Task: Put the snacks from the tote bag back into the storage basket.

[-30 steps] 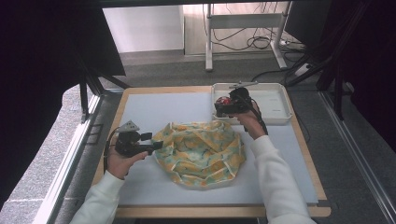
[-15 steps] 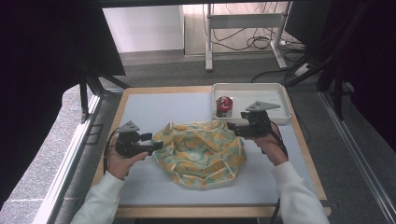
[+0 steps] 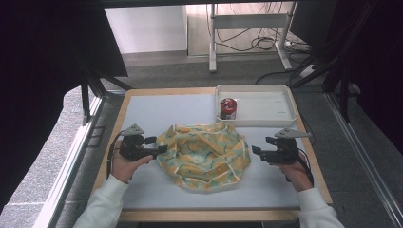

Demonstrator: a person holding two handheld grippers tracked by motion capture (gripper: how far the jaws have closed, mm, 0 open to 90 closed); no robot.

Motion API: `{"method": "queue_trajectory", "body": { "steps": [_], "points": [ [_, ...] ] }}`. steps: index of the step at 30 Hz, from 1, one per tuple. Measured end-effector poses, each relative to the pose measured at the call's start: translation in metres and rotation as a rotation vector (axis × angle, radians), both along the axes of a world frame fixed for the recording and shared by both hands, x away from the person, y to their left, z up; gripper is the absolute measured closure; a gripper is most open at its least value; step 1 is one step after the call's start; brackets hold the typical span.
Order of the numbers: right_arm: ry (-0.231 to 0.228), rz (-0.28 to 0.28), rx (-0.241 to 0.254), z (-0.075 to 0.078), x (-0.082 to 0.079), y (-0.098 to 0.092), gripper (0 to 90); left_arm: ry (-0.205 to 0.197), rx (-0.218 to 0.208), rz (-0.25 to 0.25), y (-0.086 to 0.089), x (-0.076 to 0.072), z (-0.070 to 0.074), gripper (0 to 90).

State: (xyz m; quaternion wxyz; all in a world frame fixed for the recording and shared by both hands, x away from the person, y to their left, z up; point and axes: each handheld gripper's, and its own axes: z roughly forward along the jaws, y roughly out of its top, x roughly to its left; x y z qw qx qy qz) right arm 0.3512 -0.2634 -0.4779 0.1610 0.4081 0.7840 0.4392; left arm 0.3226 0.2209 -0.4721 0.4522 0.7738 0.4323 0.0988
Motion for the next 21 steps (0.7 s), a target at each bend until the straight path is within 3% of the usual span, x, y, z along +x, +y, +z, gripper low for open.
{"method": "queue_trajectory", "body": {
  "steps": [6, 21],
  "points": [
    [0.022, -0.009, -0.009, -0.0116, 0.0003, -0.0032, 25.1, 0.0, 0.0, 0.004, 0.0018, 0.0001, 0.0002, 32.7],
    [-0.013, 0.006, -0.031, -0.0116, -0.0014, 0.0002, 25.0, 0.003, 0.004, 0.006, 0.0027, 0.0037, -0.0014, 32.5]
  ]
}}
